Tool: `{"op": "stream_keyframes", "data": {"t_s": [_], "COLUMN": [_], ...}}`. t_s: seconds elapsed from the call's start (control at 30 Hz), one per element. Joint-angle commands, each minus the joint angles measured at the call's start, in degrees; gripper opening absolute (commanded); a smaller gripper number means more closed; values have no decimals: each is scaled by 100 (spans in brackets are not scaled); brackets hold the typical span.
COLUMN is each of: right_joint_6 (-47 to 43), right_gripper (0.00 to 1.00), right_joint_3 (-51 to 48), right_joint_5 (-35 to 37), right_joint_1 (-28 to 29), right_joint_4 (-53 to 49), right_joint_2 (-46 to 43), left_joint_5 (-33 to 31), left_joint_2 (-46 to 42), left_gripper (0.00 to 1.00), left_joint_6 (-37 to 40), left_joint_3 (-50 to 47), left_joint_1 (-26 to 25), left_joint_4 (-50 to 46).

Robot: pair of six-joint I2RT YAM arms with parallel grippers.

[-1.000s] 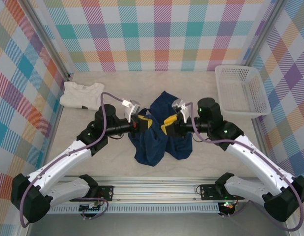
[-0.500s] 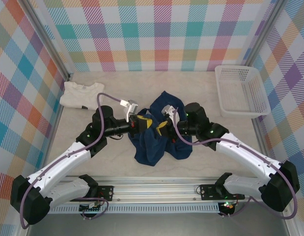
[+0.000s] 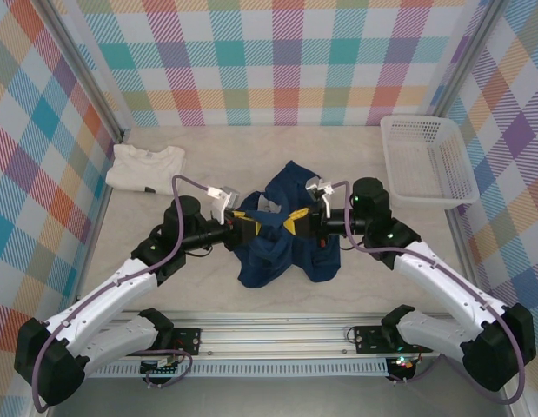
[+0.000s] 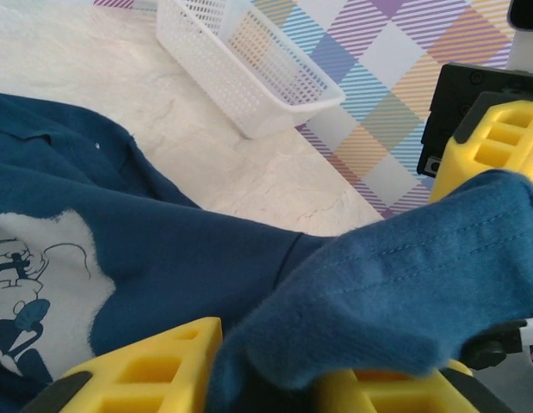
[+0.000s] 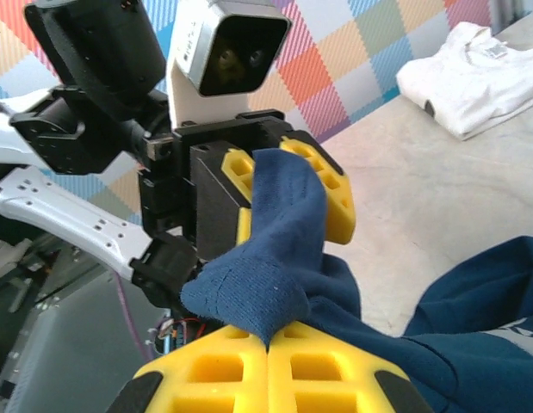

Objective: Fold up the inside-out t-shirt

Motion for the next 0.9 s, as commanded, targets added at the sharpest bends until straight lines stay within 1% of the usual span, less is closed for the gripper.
{"op": "stream_keyframes", "data": {"t_s": [0.0,0.07,0.1,0.13,0.17,0.2,0.23,0.27,0.33,0.37,0.43,0.47,0.57,0.63,0.73,0.87], "right_joint_6": [457,514,544,567,589,594,594,586,597,610,661,679,750,767,789,774], "right_gripper": [0,0,0,0,0,0,0,0,0,0,0,0,0,0,0,0], "right_joint_3": [-80,-69,-54,-38,-20,22,74,110,148,162,175,183,210,228,221,188], "right_joint_5": [-657,-734,-731,-690,-642,-560,-392,-300,-130,-73,61,84,145,141,122,105], "right_joint_1": [-119,-140,-144,-147,-147,-149,-142,-146,-147,-147,-147,-151,-140,-138,-135,-128], "right_joint_4": [791,838,852,842,827,769,625,546,470,453,426,427,429,418,427,418], "right_joint_2": [43,114,149,184,216,251,288,307,337,338,347,355,383,392,376,352], "left_joint_5": [-326,-815,-1162,-1568,-1814,-1882,-1750,-1555,-910,-684,-315,-153,435,765,713,368], "left_joint_2": [-53,-88,-119,-155,-226,-341,-472,-599,-894,-1005,-1165,-1195,-1106,-867,-378,214], "left_gripper": [35,41,46,48,50,55,60,62,66,66,66,63,48,42,42,45], "left_joint_6": [159,168,181,154,133,142,159,167,178,190,261,309,421,472,613,652], "left_joint_3": [51,113,163,221,269,287,278,268,218,212,224,234,300,424,680,971], "left_joint_1": [55,55,56,60,55,64,60,49,12,-26,-154,-229,-470,-614,-694,-691], "left_joint_4": [-236,-515,-703,-918,-1081,-1165,-1181,-1159,-1028,-974,-945,-932,-815,-764,-855,-707]}}
